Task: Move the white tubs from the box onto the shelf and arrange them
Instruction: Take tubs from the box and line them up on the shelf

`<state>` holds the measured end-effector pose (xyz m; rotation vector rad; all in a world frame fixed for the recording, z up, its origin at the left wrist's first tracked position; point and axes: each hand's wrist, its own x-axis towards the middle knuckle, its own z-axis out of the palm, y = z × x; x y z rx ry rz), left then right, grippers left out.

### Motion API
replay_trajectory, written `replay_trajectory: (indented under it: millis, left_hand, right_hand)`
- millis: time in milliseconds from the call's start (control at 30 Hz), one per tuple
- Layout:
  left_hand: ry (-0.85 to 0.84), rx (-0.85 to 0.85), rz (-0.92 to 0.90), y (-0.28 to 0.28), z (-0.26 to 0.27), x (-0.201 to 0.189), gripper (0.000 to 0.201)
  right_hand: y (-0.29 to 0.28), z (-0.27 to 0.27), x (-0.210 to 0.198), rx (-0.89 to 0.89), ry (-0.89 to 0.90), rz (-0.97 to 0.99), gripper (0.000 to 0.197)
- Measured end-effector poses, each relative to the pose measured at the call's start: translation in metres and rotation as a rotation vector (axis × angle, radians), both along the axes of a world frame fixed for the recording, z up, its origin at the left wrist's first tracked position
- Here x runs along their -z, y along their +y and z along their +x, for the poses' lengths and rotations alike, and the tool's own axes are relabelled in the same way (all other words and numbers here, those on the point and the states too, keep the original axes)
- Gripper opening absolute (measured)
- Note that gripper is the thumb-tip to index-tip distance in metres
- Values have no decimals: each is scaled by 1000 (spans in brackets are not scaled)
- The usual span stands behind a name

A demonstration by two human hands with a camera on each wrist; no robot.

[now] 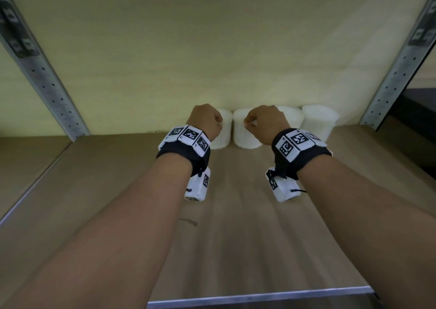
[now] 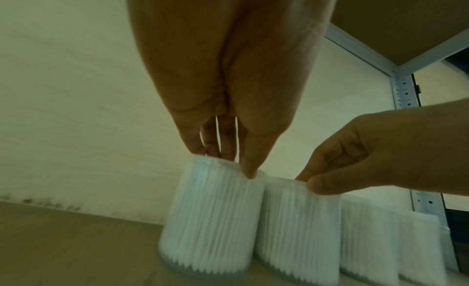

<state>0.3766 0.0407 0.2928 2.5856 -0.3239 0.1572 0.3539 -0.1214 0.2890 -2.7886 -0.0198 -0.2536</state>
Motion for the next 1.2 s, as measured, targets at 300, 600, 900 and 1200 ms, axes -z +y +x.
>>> replay_trajectory:
  millis: [300,600,900,1200]
  left_hand:
    - [77,96,238,1,-5,-15,17]
    - [80,114,257,13,-78,-27,48]
    - [103,112,159,3,-199,-26,47]
    - [228,177,109,-6,-304,25,40]
  right_hand:
    - [-2,5,-9,-34,94,-23,31]
    - [2,-76,-14,-70,93,58,40]
    - [-2,-207,-13,-1,144,43,38]
    - [-10,-305,27,22,207,44,35]
